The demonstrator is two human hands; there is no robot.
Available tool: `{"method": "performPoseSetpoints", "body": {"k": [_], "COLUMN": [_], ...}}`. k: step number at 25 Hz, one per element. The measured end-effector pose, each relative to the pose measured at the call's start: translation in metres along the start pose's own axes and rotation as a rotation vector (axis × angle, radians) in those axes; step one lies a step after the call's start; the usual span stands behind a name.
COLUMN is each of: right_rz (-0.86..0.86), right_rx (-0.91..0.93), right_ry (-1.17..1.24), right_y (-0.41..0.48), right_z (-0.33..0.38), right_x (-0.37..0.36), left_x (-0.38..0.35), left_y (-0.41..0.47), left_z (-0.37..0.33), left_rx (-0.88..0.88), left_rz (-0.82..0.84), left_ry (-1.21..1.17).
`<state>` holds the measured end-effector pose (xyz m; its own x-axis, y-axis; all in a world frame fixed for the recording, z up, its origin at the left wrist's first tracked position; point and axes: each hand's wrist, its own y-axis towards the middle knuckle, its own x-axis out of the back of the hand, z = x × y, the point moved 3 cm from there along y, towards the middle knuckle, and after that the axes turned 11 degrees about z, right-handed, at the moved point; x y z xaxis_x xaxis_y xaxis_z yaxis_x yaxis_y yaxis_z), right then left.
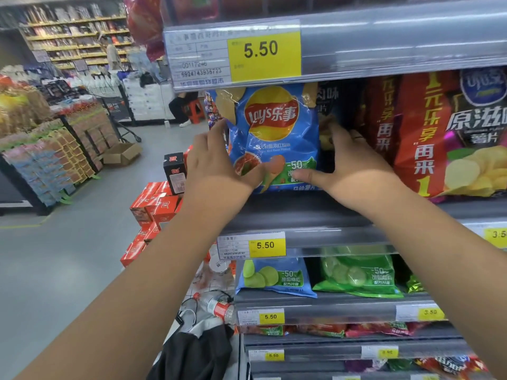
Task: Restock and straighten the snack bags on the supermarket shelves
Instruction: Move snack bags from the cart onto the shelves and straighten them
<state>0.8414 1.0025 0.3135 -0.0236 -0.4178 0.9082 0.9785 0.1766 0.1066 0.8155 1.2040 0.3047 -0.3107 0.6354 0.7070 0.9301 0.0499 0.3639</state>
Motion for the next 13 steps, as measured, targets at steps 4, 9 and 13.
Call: {"method": "performPoseSetpoints", "body": {"k": [4, 9, 13], "right_rz": [-0.150, -0.228, -0.308], "right_rx": [-0.006, 0.067, 0.056], "right_ry": [-0.294, -0.256, -0.287], "right_y": [-0.033, -0.085, -0.146], "right_z": [0.001, -0.017, -0.058], "right_x": [0.002, 0.013, 0.017], "left_x": [0.000, -0.008, -0.027], "left_y": [-0.030, -0.062, -0.099], "left_z": [-0.021, -0.045, -0.077], "left_rx": [-0.247, -0.432, -0.578], "left_rz": [-0.041, 0.050, 0.099], "left_ry": [0.357, 0.564, 0.532]}}
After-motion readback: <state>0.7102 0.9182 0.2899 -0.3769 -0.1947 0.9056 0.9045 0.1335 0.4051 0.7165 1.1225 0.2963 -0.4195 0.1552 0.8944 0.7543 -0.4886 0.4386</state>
